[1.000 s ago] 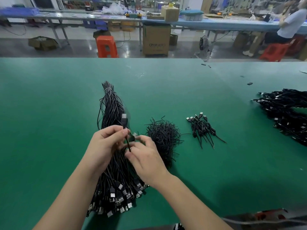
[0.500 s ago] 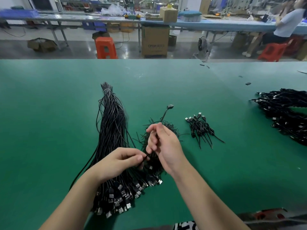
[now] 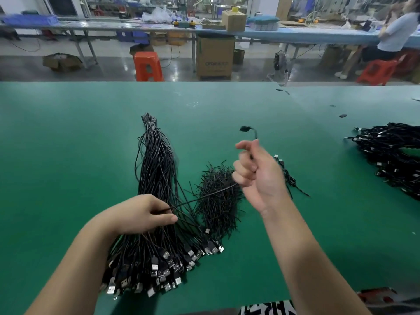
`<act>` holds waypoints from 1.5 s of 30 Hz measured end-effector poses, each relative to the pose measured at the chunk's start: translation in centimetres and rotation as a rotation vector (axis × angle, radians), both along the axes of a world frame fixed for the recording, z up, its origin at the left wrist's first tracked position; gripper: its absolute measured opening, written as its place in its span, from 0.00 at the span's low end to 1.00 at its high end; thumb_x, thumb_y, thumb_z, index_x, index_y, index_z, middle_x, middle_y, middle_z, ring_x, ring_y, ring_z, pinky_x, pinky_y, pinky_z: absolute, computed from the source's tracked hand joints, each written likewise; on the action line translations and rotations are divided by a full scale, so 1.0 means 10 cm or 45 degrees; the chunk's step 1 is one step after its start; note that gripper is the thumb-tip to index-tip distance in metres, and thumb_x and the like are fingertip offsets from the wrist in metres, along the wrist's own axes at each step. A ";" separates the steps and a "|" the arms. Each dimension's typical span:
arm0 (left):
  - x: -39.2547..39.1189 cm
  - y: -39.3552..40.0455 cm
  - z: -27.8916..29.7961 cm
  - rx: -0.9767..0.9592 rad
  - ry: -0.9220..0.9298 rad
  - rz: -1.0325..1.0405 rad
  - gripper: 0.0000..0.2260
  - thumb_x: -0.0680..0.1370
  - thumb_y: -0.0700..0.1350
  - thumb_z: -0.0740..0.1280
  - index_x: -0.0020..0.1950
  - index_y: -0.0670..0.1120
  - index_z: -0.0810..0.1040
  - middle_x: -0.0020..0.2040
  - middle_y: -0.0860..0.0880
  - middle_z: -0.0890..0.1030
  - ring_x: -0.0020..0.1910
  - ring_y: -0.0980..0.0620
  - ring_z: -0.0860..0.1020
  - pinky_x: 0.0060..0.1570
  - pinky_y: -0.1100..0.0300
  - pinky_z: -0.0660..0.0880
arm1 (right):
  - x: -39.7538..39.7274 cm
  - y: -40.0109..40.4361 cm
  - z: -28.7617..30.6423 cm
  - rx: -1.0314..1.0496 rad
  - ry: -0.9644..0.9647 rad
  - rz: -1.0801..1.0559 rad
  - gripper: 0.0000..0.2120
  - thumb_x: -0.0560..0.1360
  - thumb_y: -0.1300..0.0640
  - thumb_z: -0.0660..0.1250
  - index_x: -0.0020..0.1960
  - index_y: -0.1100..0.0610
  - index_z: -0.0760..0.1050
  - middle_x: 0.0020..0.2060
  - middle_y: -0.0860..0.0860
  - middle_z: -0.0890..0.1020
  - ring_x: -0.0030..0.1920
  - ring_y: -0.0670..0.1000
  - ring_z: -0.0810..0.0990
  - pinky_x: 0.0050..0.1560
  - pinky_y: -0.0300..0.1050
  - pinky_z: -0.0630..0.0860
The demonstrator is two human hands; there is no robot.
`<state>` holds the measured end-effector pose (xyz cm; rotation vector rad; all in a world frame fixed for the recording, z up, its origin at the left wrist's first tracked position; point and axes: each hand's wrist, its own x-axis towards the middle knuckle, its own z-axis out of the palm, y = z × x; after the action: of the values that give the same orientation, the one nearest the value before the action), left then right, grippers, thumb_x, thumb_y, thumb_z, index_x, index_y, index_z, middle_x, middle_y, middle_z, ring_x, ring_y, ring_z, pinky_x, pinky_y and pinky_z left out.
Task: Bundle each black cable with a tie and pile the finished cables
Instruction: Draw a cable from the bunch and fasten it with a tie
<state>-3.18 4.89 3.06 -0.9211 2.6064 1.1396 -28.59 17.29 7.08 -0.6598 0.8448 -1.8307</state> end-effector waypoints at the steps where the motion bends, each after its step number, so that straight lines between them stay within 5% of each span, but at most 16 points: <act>1: 0.04 -0.03 -0.01 -0.085 0.016 0.014 0.15 0.79 0.63 0.64 0.45 0.55 0.83 0.28 0.55 0.74 0.27 0.58 0.70 0.31 0.64 0.69 | -0.10 0.02 0.05 -0.019 -0.060 -0.033 0.21 0.84 0.48 0.56 0.44 0.56 0.83 0.25 0.45 0.62 0.23 0.44 0.57 0.20 0.36 0.57; 4: 0.14 -0.13 -0.04 -0.190 0.199 0.185 0.09 0.82 0.56 0.63 0.46 0.59 0.82 0.30 0.52 0.76 0.30 0.57 0.72 0.36 0.57 0.72 | -0.40 0.08 0.22 -0.065 -0.189 -0.129 0.25 0.86 0.49 0.53 0.40 0.54 0.82 0.24 0.45 0.60 0.24 0.44 0.52 0.19 0.36 0.54; 7: 0.12 -0.16 -0.05 -0.383 0.117 0.264 0.12 0.82 0.54 0.63 0.42 0.55 0.80 0.32 0.57 0.80 0.29 0.60 0.75 0.34 0.62 0.72 | -0.56 0.11 0.33 -0.087 -0.168 -0.179 0.25 0.86 0.49 0.53 0.40 0.54 0.83 0.24 0.45 0.59 0.24 0.44 0.51 0.20 0.36 0.53; 12: -0.01 -0.14 -0.03 0.077 -0.101 0.066 0.22 0.80 0.66 0.58 0.43 0.53 0.84 0.30 0.51 0.81 0.27 0.55 0.73 0.30 0.65 0.69 | -0.69 0.09 0.46 -0.093 -0.082 -0.213 0.22 0.85 0.48 0.54 0.43 0.54 0.81 0.25 0.45 0.59 0.23 0.43 0.54 0.21 0.37 0.53; 16: 0.02 -0.27 0.19 0.399 0.359 0.291 0.30 0.73 0.72 0.62 0.45 0.46 0.84 0.27 0.49 0.70 0.23 0.53 0.62 0.24 0.65 0.60 | -0.74 0.09 0.44 0.006 0.098 -0.306 0.19 0.86 0.49 0.54 0.47 0.57 0.78 0.25 0.45 0.59 0.24 0.43 0.53 0.21 0.37 0.52; 20: -0.08 -0.33 0.54 -0.383 0.714 0.373 0.17 0.79 0.65 0.62 0.48 0.57 0.85 0.37 0.60 0.78 0.36 0.63 0.75 0.41 0.59 0.70 | -0.69 0.12 0.30 0.045 0.260 -0.253 0.18 0.85 0.49 0.55 0.49 0.58 0.79 0.26 0.45 0.60 0.24 0.44 0.54 0.21 0.37 0.54; 23: -0.21 -0.28 0.74 -0.499 0.775 0.258 0.17 0.78 0.66 0.60 0.51 0.60 0.84 0.46 0.59 0.78 0.49 0.61 0.77 0.50 0.60 0.71 | -0.57 0.11 0.20 0.081 0.364 -0.191 0.18 0.84 0.49 0.57 0.49 0.57 0.81 0.27 0.46 0.61 0.25 0.45 0.55 0.22 0.37 0.55; 28: -0.46 -0.40 0.61 -0.635 0.585 0.222 0.09 0.81 0.56 0.65 0.46 0.57 0.83 0.46 0.58 0.78 0.55 0.59 0.73 0.53 0.57 0.69 | -0.28 0.10 0.07 0.212 0.704 -0.015 0.16 0.82 0.45 0.59 0.53 0.54 0.81 0.27 0.44 0.65 0.26 0.45 0.59 0.24 0.36 0.59; 34: -0.53 -0.58 -0.03 -0.409 -0.042 0.197 0.10 0.81 0.48 0.63 0.57 0.54 0.83 0.57 0.54 0.82 0.53 0.55 0.79 0.61 0.53 0.76 | 0.16 0.05 -0.07 0.279 1.001 0.141 0.12 0.85 0.48 0.55 0.56 0.47 0.78 0.27 0.45 0.67 0.26 0.45 0.61 0.25 0.35 0.59; 38: -0.56 -0.56 -0.19 -0.762 -0.369 0.306 0.16 0.82 0.50 0.55 0.63 0.58 0.79 0.59 0.51 0.81 0.59 0.48 0.75 0.59 0.48 0.72 | 0.41 0.02 -0.14 0.241 1.050 0.251 0.14 0.86 0.49 0.54 0.54 0.44 0.78 0.28 0.44 0.65 0.27 0.45 0.60 0.26 0.39 0.58; 40: -0.60 -0.48 -0.12 -0.867 -0.347 0.362 0.16 0.83 0.53 0.54 0.63 0.58 0.78 0.60 0.52 0.81 0.63 0.46 0.73 0.62 0.46 0.68 | 0.52 0.02 -0.16 0.219 1.024 0.303 0.14 0.86 0.50 0.53 0.54 0.46 0.78 0.28 0.43 0.64 0.27 0.46 0.59 0.27 0.43 0.56; 41: -0.61 -0.43 -0.07 -0.716 -0.139 0.382 0.15 0.83 0.53 0.55 0.63 0.57 0.79 0.61 0.52 0.81 0.64 0.47 0.74 0.65 0.47 0.68 | 0.56 0.01 -0.17 0.209 1.005 0.321 0.15 0.86 0.50 0.53 0.53 0.47 0.78 0.27 0.43 0.64 0.27 0.46 0.59 0.27 0.43 0.56; 43: -0.58 -0.26 0.10 0.093 0.497 0.330 0.17 0.81 0.50 0.58 0.64 0.49 0.81 0.64 0.49 0.81 0.66 0.49 0.76 0.68 0.48 0.69 | 0.62 0.01 -0.19 0.204 0.950 0.352 0.15 0.87 0.51 0.53 0.52 0.49 0.79 0.28 0.43 0.63 0.27 0.46 0.58 0.27 0.41 0.57; 45: -0.52 -0.08 0.26 0.790 0.877 0.098 0.21 0.80 0.49 0.58 0.68 0.41 0.78 0.67 0.40 0.78 0.69 0.44 0.75 0.67 0.53 0.72 | 0.66 0.02 -0.21 0.201 0.890 0.393 0.15 0.87 0.52 0.53 0.51 0.49 0.78 0.27 0.43 0.63 0.27 0.45 0.59 0.27 0.39 0.58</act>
<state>-8.38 4.11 5.70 -0.5470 2.3455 2.4408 -21.96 17.48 5.02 -1.2815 1.2382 -1.2363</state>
